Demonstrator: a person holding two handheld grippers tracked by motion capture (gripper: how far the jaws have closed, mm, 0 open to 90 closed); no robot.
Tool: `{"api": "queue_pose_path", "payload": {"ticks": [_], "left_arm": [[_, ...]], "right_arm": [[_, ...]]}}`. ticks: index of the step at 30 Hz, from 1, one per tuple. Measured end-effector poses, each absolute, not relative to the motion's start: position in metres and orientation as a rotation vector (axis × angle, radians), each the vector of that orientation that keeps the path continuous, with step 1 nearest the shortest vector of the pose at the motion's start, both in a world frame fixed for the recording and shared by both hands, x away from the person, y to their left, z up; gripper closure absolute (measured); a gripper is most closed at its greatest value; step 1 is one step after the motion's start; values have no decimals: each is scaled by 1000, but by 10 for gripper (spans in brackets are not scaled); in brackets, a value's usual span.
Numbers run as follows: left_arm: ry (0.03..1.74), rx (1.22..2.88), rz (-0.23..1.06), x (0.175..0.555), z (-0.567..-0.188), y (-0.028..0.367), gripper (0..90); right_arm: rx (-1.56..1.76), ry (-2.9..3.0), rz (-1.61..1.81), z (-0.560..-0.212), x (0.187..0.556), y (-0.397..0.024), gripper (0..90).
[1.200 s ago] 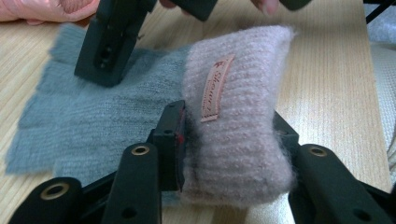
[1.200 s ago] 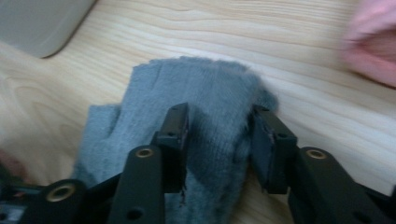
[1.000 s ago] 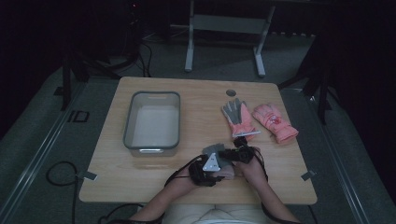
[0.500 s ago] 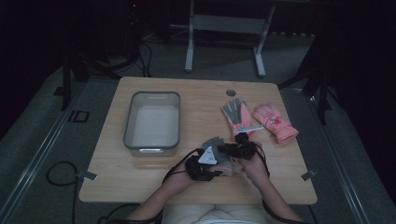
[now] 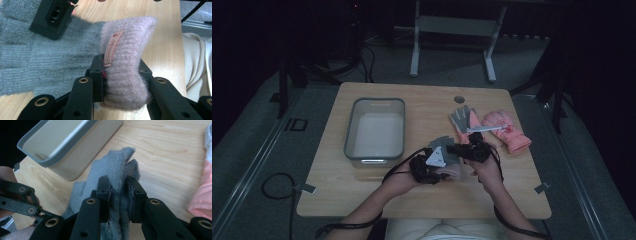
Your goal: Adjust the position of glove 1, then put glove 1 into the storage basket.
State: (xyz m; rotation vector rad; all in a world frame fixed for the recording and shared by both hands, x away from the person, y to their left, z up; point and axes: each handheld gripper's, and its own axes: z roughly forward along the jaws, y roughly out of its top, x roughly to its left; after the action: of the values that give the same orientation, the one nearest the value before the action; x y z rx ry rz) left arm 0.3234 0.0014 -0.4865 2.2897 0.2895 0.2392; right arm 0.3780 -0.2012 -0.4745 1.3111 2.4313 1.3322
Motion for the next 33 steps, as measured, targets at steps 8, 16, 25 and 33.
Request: {"api": "queue_pose_path", "payload": {"ticks": [8,16,25,33], "left_arm": [[267,2316,263,328,-465,9,673],[256,2345,299,336,-444,26,673],[257,2375,332,342,-422,54,672],[275,2383,380,344,-413,80,672]], "right_arm": [[1261,2408,1356,-457,378,-196,751],[1213,2393,1394,-440,387,-179,751],[1185,2401,1455,-424,397,-153,750],[1133,2418,1473,-413,406,-126,750]]}}
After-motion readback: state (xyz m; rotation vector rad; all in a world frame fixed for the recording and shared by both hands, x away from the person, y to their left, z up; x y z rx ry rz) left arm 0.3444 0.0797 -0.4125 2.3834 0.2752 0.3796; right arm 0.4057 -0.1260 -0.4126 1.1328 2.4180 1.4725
